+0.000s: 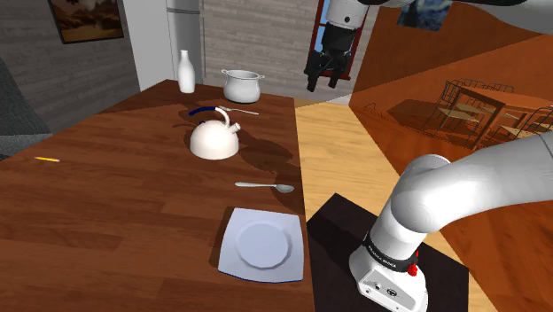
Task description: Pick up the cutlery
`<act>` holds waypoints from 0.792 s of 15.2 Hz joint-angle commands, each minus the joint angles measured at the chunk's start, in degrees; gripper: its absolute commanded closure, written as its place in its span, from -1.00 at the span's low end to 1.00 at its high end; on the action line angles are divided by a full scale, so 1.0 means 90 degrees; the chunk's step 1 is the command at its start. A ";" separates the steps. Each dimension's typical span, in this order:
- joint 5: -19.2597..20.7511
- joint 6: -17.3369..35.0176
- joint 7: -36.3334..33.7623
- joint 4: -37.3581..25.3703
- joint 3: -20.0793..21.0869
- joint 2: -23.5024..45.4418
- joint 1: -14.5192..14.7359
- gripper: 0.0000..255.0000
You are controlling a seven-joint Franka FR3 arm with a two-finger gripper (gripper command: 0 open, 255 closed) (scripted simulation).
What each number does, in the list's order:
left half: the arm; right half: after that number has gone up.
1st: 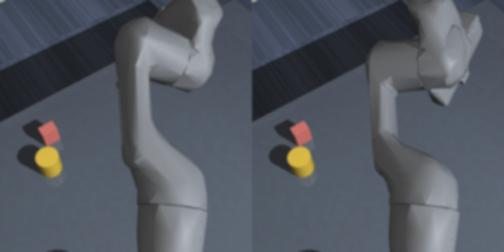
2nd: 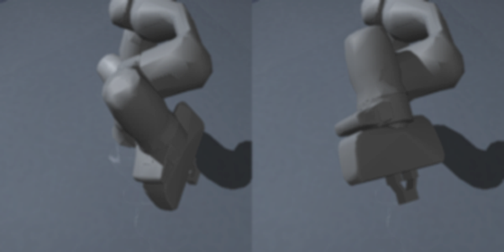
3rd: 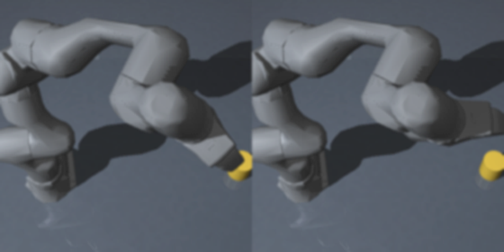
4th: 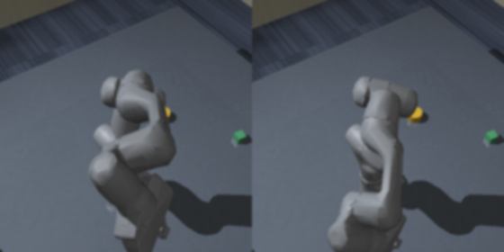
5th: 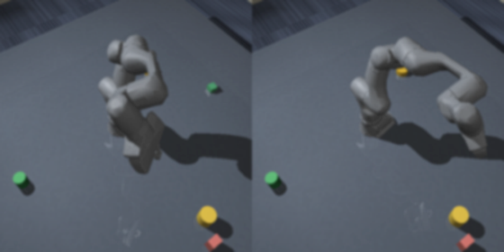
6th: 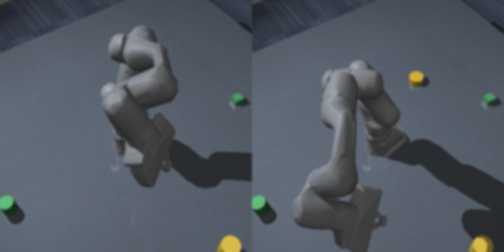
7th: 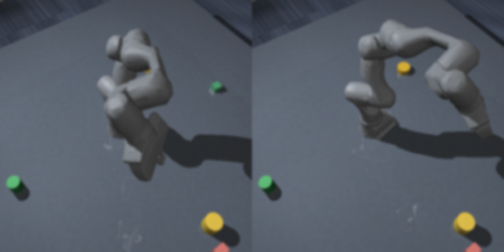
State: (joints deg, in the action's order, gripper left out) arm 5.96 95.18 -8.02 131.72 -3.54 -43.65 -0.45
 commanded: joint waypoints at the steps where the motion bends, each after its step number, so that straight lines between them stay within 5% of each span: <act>1: 0.0000 0.0000 0.0000 0.0000 0.0000 0.0000 0.0000 -1.00; 12: -0.0394 0.2584 0.1301 0.1918 -0.0472 0.0437 0.0792 -1.00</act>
State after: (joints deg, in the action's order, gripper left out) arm 2.78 116.13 2.24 147.87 -7.23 -40.58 5.98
